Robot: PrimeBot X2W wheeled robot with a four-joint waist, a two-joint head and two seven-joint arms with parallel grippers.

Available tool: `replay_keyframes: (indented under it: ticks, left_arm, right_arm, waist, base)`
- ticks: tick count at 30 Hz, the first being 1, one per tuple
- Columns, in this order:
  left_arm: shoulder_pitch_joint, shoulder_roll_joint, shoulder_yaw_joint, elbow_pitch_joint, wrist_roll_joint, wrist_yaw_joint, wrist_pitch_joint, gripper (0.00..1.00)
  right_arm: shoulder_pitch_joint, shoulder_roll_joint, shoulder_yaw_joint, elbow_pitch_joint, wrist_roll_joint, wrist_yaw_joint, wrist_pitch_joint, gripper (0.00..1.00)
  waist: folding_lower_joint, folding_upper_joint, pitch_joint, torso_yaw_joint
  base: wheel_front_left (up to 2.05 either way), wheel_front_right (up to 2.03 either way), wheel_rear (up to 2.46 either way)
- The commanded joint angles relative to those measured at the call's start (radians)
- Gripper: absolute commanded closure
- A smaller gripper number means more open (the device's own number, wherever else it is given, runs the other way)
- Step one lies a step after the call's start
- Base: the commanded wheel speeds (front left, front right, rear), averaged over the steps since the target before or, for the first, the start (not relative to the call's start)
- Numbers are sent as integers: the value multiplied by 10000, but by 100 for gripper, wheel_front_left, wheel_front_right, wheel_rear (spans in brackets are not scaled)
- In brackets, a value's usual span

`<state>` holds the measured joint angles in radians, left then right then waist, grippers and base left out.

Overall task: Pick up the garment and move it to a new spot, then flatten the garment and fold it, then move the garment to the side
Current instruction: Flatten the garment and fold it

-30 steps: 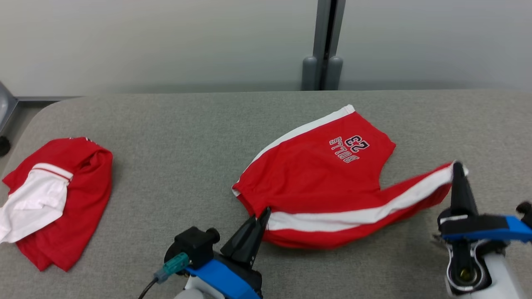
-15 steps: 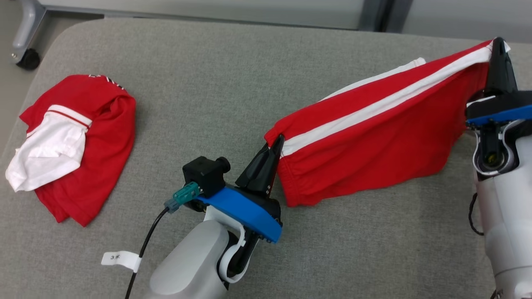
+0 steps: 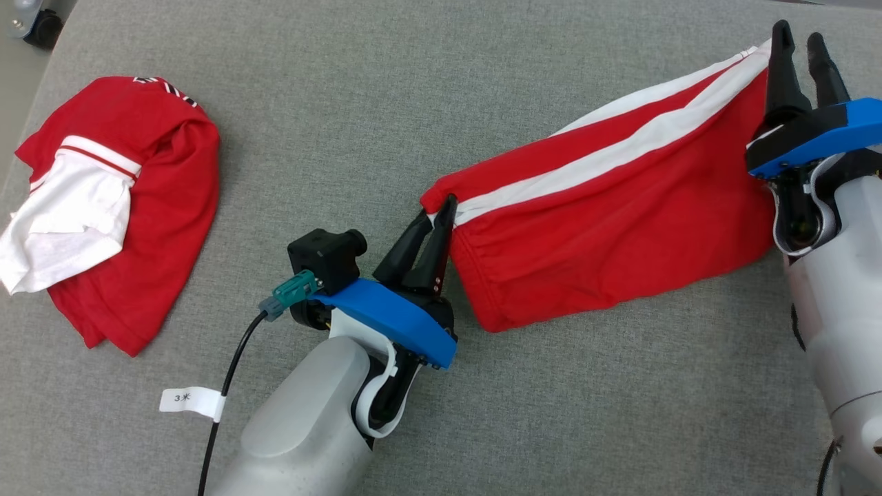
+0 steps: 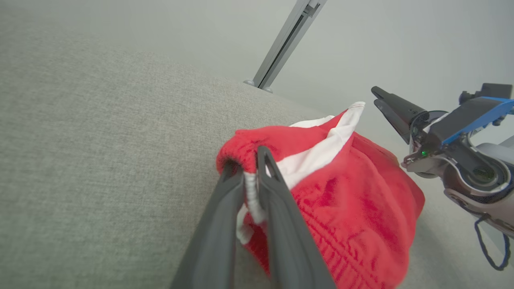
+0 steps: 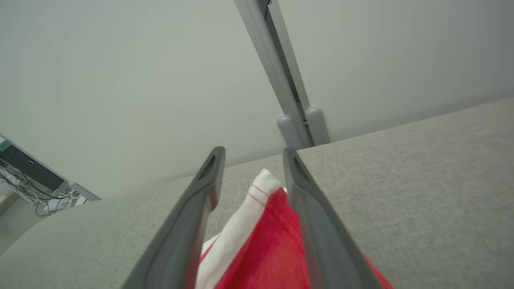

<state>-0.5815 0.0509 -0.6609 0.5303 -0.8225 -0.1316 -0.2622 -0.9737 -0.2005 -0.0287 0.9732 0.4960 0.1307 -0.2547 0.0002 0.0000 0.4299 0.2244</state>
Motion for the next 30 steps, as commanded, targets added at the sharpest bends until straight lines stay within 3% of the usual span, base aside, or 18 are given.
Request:
replay_keyframes:
  ticks: [1,10,15,20,24,29,30]
  left_arm:
    - [-114,-2,55,79,91,18,-40,0]
    - [672,-3,791,451,833,58,-40,0]
    - [1275,-2,1428,49,1629,420,-40,0]
    - [2098,-5,2261,-664,2574,807,-40,0]
    - [2432,-4,2555,-910,2800,826,-40,0]
    - [2530,-6,2705,-1007,2916,797,-40,0]
    - [2527,-7,2735,-1029,2952,820,-42,0]
  right_arm:
    - [-54,-228,34,48,-90,1,-58,0]
    - [381,-750,-17,-164,-1684,1,-109,0]
    - [734,-964,308,-200,-2824,1,-107,0]
    - [1037,-1168,710,741,-3543,1,33,0]
    - [1096,-1298,668,1572,-3735,1,494,0]
    - [1256,-911,616,2521,-3485,2,1334,0]
    - [1273,-810,649,2592,-3398,5,1427,23]
  waist:
    - [-2,0,0,-19]
    - [-2,0,-157,-65]
    - [-2,0,-271,-41]
    - [-2,0,-471,15]
    - [-2,0,-530,51]
    - [-2,0,-530,98]
    - [-2,0,-520,92]
  base:
    - [0,0,0]
    - [0,0,0]
    - [0,0,0]
    - [0,0,0]
    - [0,0,0]
    - [0,0,0]
    - [0,0,0]
